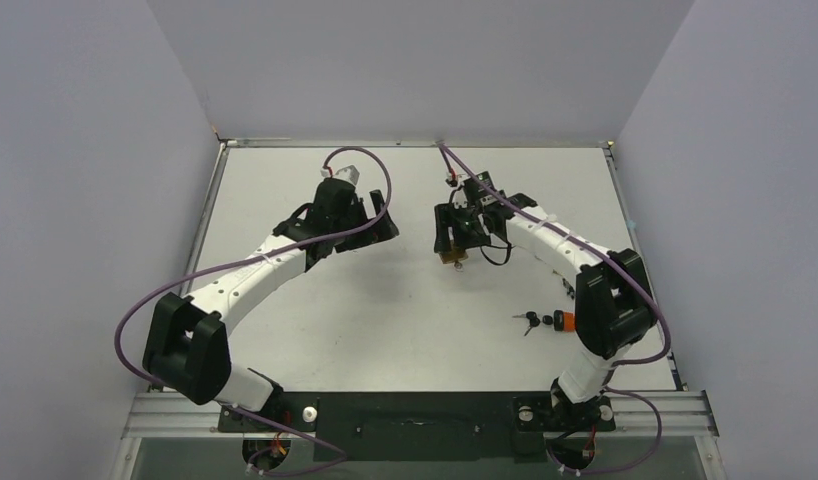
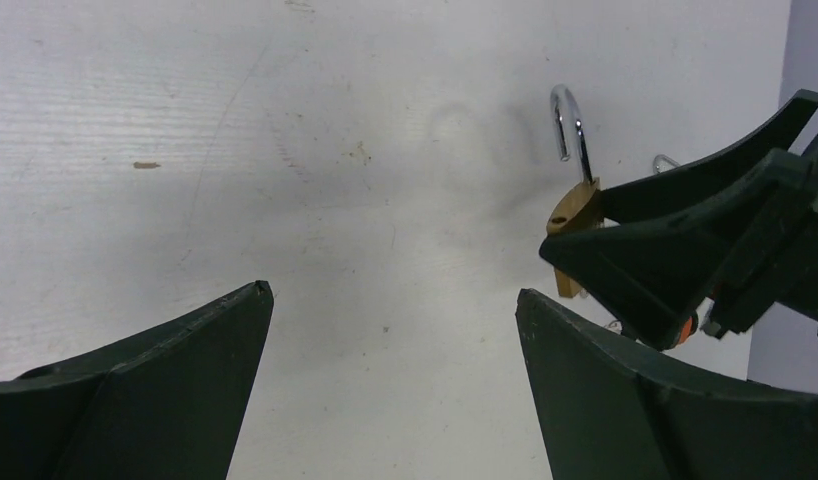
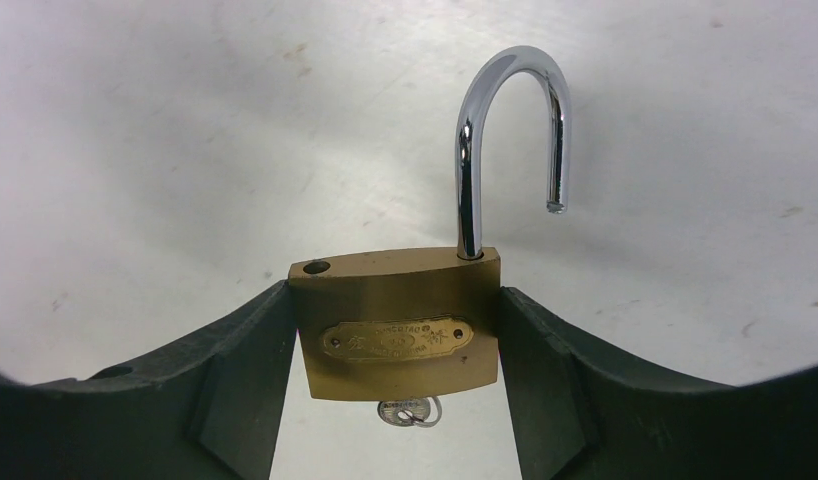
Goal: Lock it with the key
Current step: Pick up the lock from the center of the board, then lock the lock.
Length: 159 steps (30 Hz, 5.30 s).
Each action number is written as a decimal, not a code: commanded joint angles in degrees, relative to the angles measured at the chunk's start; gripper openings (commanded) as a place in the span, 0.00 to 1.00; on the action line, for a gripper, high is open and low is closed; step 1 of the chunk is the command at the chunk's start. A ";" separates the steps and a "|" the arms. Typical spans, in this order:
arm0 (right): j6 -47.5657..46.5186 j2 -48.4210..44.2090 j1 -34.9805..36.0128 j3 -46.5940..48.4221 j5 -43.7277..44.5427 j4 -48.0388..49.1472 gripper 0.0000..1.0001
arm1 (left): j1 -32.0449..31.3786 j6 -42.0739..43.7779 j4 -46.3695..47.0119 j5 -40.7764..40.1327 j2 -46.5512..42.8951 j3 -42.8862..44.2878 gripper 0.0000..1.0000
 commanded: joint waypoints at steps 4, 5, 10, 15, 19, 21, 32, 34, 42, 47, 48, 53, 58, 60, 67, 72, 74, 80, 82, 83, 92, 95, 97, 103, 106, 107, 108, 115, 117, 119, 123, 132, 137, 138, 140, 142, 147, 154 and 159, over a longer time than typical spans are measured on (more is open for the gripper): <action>2.50 -11.19 2.00 -2.83 -12.17 5.31 0.20 | 2.01 4.32 26.92 10.58 -1.18 -7.72 0.90; 2.69 -12.88 2.21 -3.10 -13.62 5.10 0.20 | 2.40 4.93 28.56 13.41 -1.55 -8.83 0.90; 4.52 -18.87 2.81 -6.15 -18.84 5.31 0.19 | 6.71 7.71 39.40 25.61 -3.02 -11.21 0.86; 7.85 -25.27 3.67 -7.37 -25.15 6.21 0.19 | 9.29 7.70 48.78 39.91 -4.61 -12.22 0.83; 10.15 -28.92 4.57 -6.55 -28.62 6.44 0.19 | 9.56 6.05 53.32 50.37 -4.13 -10.03 0.83; 11.02 -30.72 5.08 -5.91 -29.39 6.55 0.20 | 9.50 3.37 57.54 54.47 -4.09 -9.46 0.83; 18.50 -37.66 6.05 -5.63 -32.58 13.62 0.20 | 6.44 -8.38 72.13 64.64 -3.66 -8.13 0.82; 19.83 -38.25 6.05 -5.43 -33.27 15.16 0.20 | 5.32 -8.74 72.57 65.56 -3.49 -7.42 0.82; 22.37 -40.08 6.04 -3.99 -34.23 17.51 0.19 | 2.16 -8.55 72.21 66.93 -4.15 -5.23 0.74; 23.17 -41.00 6.01 -3.23 -34.52 17.67 0.19 | 1.79 -5.82 68.43 67.30 -4.42 -4.68 0.67; 23.21 -41.12 5.96 -3.17 -34.51 17.68 0.19 | 1.82 -5.79 68.38 67.43 -4.47 -4.57 0.65; 23.35 -41.25 5.82 -2.57 -34.22 17.43 0.19 | 1.74 -5.89 68.47 68.00 -5.55 -4.46 0.55; 22.76 -40.78 5.39 -1.93 -33.98 17.14 0.18 | 1.74 -5.85 67.60 68.35 -6.73 -4.46 0.39; 22.24 -40.42 5.43 -1.96 -33.80 16.69 0.18 | 1.74 -5.78 66.94 68.30 -7.03 -4.31 0.36; 15.17 -39.21 5.79 -0.35 -29.98 9.60 0.17 | 0.68 -3.45 59.33 66.58 -7.15 -1.32 0.02; 8.11 -39.03 7.18 0.51 -20.94 5.92 0.49 | -1.15 4.71 42.03 58.29 -7.94 3.43 0.00; 7.32 -39.19 7.97 -0.61 -17.87 8.10 0.67 | -1.31 6.16 37.05 54.04 -9.23 4.86 0.00; 11.18 -40.80 8.15 -7.42 -13.92 26.34 0.91 | -1.42 7.11 28.82 38.96 -15.13 8.18 0.00; 12.38 -40.79 7.93 -8.83 -13.62 33.57 0.93 | -1.86 7.11 27.00 34.79 -16.43 10.07 0.00; 13.00 -40.21 7.80 -9.22 -13.89 37.87 0.93 | -2.04 7.18 26.08 32.49 -17.12 10.78 0.00; 35.51 -32.36 -3.96 -9.84 -29.60 80.43 0.94 | -4.63 8.81 20.51 18.50 -19.01 23.91 0.00; 38.62 -29.19 -3.55 -5.89 -30.88 86.07 0.92 | -5.73 6.40 21.00 14.91 -19.18 26.96 0.00; 39.76 -27.90 -3.02 -4.20 -30.73 88.44 0.92 | -6.53 4.95 20.83 11.48 -18.63 29.39 0.00; 41.83 -25.35 -1.48 -1.63 -28.95 93.12 0.89 | -8.81 2.55 19.82 6.30 -16.64 34.49 0.00; 39.95 -23.62 0.81 0.85 -28.78 91.31 0.86 | -10.55 2.54 19.71 4.49 -15.21 36.21 0.00; 39.39 -23.42 1.34 1.29 -28.56 90.93 0.85 | -10.91 2.56 19.64 4.21 -14.96 36.96 0.00; 37.49 -23.17 2.28 2.06 -28.36 89.19 0.84 | -11.46 2.58 19.60 3.86 -14.33 37.37 0.00; 32.91 -22.09 3.54 3.62 -26.83 84.74 0.80 | -14.91 4.66 18.57 1.72 -12.79 40.74 0.00; 33.54 -21.78 3.54 3.54 -26.87 85.43 0.78 | -15.69 5.07 18.63 1.13 -12.64 40.97 0.00; 34.18 -21.52 3.67 2.95 -26.93 86.24 0.76 | -16.49 5.31 18.84 0.29 -12.66 40.98 0.00; 35.08 -21.75 3.57 0.65 -26.78 87.94 0.75 | -18.15 6.15 19.08 -1.52 -12.85 41.49 0.00; 37.76 -23.68 3.50 -4.81 -26.69 92.29 0.73 | -19.79 7.40 19.89 -3.83 -13.24 41.35 0.00; 38.83 -24.72 3.52 -6.56 -26.33 93.94 0.69 | -20.43 7.57 20.00 -4.18 -13.17 41.18 0.00; 39.04 -24.90 3.53 -6.81 -26.25 94.12 0.67 | -20.52 7.58 20.07 -4.34 -13.20 41.10 0.00; 39.36 -25.43 3.47 -7.39 -26.12 94.60 0.65 | -20.64 7.67 20.02 -4.49 -13.27 40.99 0.00; 39.42 -25.86 3.45 -7.91 -25.76 94.79 0.64 | -20.85 7.76 20.00 -4.66 -13.32 40.83 0.00; 40.41 -25.98 3.64 -8.12 -25.80 95.90 0.56 | -21.20 7.91 20.24 -5.17 -13.57 40.21 0.00; 40.45 -25.92 4.09 -8.64 -26.59 95.90 0.51 | -21.28 7.90 20.79 -5.44 -13.59 39.77 0.00; 39.77 -25.89 4.09 -8.78 -26.66 95.23 0.51 | -21.34 7.89 20.71 -5.35 -13.29 39.92 0.00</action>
